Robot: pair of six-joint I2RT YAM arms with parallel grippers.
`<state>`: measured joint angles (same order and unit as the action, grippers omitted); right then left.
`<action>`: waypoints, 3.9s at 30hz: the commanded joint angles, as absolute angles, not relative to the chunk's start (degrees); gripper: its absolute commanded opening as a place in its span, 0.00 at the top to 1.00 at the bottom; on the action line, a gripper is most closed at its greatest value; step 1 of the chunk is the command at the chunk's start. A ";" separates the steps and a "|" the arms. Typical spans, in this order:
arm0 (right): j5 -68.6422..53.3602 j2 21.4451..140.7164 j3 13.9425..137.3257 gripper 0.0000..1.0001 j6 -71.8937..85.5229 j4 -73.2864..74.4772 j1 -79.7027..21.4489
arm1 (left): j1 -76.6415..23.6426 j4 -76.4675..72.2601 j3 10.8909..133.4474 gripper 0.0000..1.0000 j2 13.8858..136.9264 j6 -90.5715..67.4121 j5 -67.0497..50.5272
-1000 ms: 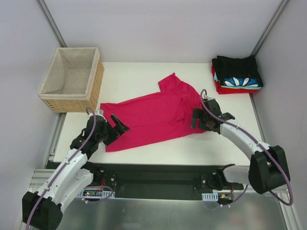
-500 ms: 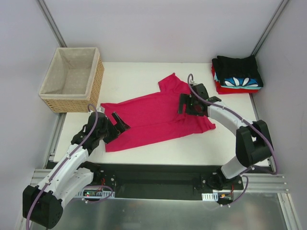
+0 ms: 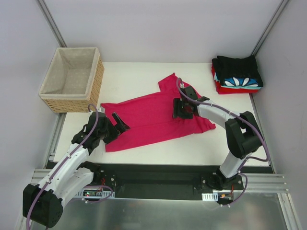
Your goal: Fold and stack the t-shirts
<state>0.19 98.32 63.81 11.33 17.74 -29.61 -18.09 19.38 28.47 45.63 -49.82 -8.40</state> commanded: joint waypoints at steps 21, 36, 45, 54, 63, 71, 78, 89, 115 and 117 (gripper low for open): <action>5.10 93.51 61.00 0.37 9.84 17.67 -27.42 | -18.90 19.34 30.50 0.01 47.02 -48.08 -7.21; 2.55 98.87 63.89 0.64 10.28 15.73 -26.72 | -18.90 19.34 31.20 0.01 48.07 -47.46 -6.77; 1.85 100.11 66.97 0.99 9.85 16.61 -26.89 | -18.90 19.25 31.29 0.01 49.04 -47.37 -6.50; 1.58 101.86 75.04 0.99 7.65 18.81 -29.18 | -18.90 19.34 31.29 0.01 49.13 -47.55 -6.59; -4.65 109.76 83.49 0.99 6.86 20.82 -31.73 | -18.90 19.25 31.03 0.01 48.52 -47.46 -6.59; 0.24 109.08 82.10 0.10 5.36 22.76 -32.43 | -18.90 19.34 30.76 0.01 48.43 -47.29 -6.50; 10.19 93.36 72.71 0.03 3.52 22.68 -31.47 | -18.90 19.34 31.11 0.01 48.87 -47.29 -6.42; 16.35 78.05 57.49 0.03 7.56 26.89 -25.58 | -18.90 19.16 31.64 0.01 47.99 -46.67 -6.68; 11.16 81.74 48.78 0.03 11.78 22.59 -24.70 | -22.06 10.12 23.65 0.01 52.55 -52.12 -11.69; 11.25 81.21 48.87 0.03 11.69 22.67 -24.78 | -22.67 9.50 23.03 0.01 53.35 -52.47 -11.25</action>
<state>11.92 81.95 49.54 10.66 23.24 -24.97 -21.32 13.54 24.95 51.20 -50.57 -10.04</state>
